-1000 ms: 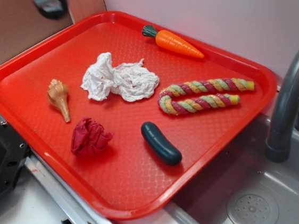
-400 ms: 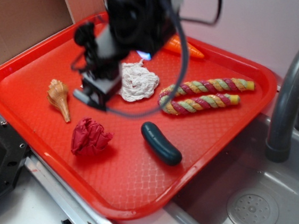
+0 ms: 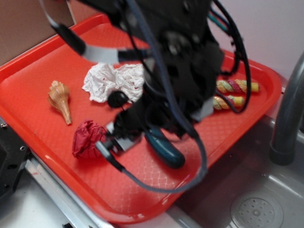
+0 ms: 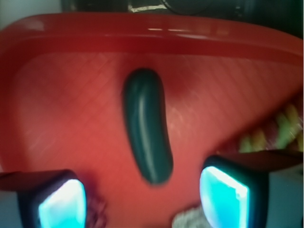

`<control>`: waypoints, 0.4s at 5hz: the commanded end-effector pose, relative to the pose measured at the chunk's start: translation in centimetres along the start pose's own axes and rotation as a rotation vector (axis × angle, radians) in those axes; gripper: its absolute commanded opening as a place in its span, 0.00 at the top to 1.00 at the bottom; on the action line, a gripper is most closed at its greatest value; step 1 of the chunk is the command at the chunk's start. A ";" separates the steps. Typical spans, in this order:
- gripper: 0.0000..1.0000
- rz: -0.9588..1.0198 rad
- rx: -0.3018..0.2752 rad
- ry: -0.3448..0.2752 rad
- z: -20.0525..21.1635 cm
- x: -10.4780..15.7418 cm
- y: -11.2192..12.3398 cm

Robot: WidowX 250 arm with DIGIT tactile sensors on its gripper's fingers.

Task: Grab the plastic pickle.

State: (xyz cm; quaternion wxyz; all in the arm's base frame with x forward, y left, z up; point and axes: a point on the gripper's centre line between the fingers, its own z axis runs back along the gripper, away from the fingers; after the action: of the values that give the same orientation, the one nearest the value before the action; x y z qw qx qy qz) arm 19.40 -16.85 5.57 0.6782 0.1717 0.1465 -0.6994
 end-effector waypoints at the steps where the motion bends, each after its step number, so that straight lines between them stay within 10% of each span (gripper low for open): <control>1: 0.00 0.008 -0.027 -0.017 -2.3 0.5 -0.6; 2: 0.53 0.028 -0.059 -0.060 -3.2 0.4 -0.4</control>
State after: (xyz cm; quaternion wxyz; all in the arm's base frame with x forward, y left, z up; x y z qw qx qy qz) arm 20.60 -16.29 1.91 0.6956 0.1363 0.1604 -0.6869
